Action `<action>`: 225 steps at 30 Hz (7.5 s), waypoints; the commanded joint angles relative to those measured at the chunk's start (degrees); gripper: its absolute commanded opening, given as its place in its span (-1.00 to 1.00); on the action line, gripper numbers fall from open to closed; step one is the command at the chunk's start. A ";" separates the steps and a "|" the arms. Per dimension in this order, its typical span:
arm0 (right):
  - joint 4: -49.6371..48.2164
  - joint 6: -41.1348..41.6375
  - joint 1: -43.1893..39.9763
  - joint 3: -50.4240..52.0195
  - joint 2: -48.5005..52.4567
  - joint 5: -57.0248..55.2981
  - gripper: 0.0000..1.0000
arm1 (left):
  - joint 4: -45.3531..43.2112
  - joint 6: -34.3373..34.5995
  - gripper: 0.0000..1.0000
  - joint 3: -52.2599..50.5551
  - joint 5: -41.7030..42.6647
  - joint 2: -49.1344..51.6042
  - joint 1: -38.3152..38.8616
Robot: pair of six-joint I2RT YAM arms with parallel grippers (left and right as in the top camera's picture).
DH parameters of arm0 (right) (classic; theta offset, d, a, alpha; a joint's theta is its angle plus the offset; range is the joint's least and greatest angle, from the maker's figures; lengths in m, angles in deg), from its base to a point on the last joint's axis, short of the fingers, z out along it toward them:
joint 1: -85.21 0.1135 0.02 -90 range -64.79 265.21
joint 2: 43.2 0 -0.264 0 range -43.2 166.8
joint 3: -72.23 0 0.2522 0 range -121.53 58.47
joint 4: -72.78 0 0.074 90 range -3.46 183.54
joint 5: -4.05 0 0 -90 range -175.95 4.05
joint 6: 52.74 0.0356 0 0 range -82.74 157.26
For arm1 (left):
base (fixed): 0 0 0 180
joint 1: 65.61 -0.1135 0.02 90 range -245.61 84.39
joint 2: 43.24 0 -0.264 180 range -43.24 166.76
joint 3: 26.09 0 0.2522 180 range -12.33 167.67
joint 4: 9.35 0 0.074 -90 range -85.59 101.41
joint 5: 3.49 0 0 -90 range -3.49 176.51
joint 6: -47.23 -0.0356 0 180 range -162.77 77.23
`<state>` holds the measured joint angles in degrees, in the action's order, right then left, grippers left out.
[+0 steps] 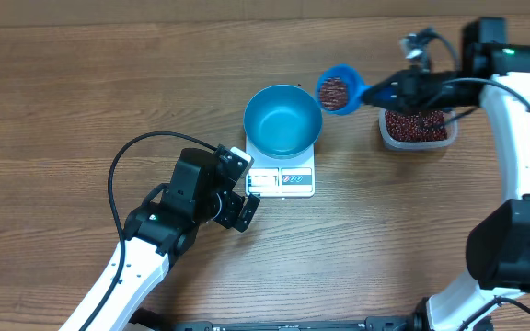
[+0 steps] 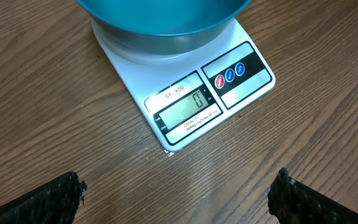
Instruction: Scoop item into bowl and weigh 150g on scale
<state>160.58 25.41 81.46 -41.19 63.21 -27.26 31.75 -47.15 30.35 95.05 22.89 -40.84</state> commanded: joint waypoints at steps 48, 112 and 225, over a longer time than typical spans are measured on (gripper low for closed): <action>-8.96 12.07 19.06 -1.70 -0.66 -33.29 -0.93 | -0.28 0.98 0.99 -0.17 -0.13 -0.22 0.28; -12.52 9.94 32.52 -5.86 -8.85 -70.60 -0.93 | -0.28 0.98 0.99 -0.17 -0.13 -0.22 0.28; -8.39 7.04 4.63 -2.93 -7.54 -51.12 -0.93 | -0.22 0.98 0.99 -0.17 -0.13 -0.22 0.28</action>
<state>152.32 32.75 86.33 -44.31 54.14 -77.85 31.77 -47.15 30.35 95.05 22.89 -40.84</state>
